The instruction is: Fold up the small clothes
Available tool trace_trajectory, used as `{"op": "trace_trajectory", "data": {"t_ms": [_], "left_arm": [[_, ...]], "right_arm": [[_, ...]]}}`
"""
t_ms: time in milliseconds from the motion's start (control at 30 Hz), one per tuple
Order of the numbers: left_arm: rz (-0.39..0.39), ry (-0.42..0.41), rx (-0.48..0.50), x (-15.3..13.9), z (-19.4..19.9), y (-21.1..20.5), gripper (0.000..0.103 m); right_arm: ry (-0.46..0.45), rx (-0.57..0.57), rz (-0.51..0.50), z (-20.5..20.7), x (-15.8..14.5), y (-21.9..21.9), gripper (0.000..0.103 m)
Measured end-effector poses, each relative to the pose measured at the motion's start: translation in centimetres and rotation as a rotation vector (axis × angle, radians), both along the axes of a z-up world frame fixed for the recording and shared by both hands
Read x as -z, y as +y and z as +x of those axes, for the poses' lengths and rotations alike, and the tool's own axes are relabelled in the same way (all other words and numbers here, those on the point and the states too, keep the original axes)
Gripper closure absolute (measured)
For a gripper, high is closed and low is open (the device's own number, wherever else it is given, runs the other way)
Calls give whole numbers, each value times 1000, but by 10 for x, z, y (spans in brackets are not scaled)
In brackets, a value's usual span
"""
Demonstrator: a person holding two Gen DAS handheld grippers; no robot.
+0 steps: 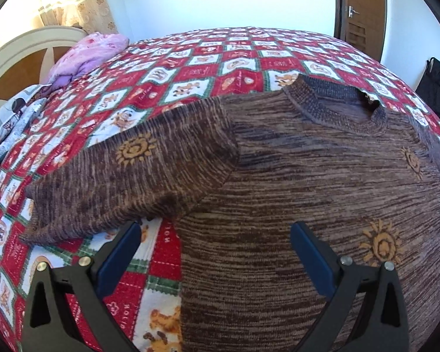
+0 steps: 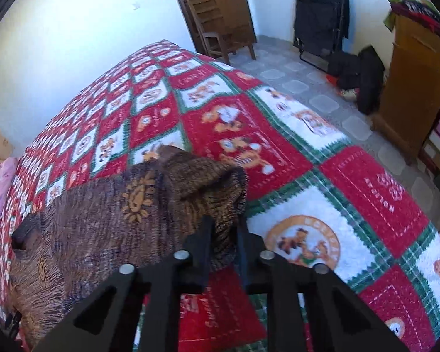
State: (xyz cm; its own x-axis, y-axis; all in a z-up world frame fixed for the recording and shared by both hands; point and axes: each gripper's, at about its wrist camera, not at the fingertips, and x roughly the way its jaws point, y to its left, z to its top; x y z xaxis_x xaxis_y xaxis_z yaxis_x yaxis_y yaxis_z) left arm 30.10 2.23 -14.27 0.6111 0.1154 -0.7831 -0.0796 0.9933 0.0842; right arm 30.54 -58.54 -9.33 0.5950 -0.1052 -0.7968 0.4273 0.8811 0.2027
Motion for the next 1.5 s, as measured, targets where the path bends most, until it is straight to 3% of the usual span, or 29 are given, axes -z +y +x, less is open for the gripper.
{"op": "trace_trajectory", "data": {"t_ms": [400, 633, 800, 867, 967, 1033, 1067, 1100, 1133, 1267, 1500], "left_arm": [[-45, -25, 32, -10, -5, 1, 0], [-151, -10, 92, -20, -10, 1, 0], [-215, -27, 137, -33, -14, 0, 0], [-212, -37, 145, -37, -15, -2, 0], [-200, -35, 176, -40, -16, -9, 1], [-193, -27, 197, -41, -16, -16, 1], [-189, -24, 210, -42, -16, -20, 4], [-189, -18, 225, -42, -15, -24, 6], [-191, -8, 244, -43, -14, -31, 8], [-207, 10, 308, -49, -7, -59, 9], [-260, 52, 392, -53, 21, -127, 15]], "right_arm": [[-111, -225, -63, 20, -51, 89, 91], [-139, -404, -97, 31, -68, 173, 91], [-123, -542, -137, 40, -57, 240, 91], [-104, -591, -164, 42, -46, 262, 91], [-37, -693, -124, 51, -22, 286, 90], [4, -751, -112, 50, -7, 298, 80], [19, -781, -107, 49, -1, 301, 74], [20, -807, -97, 44, 2, 302, 59], [7, -821, -78, 38, 3, 299, 55], [-85, -802, 33, 15, 0, 258, 55], [-204, -558, 114, -7, 1, 163, 54]]}}
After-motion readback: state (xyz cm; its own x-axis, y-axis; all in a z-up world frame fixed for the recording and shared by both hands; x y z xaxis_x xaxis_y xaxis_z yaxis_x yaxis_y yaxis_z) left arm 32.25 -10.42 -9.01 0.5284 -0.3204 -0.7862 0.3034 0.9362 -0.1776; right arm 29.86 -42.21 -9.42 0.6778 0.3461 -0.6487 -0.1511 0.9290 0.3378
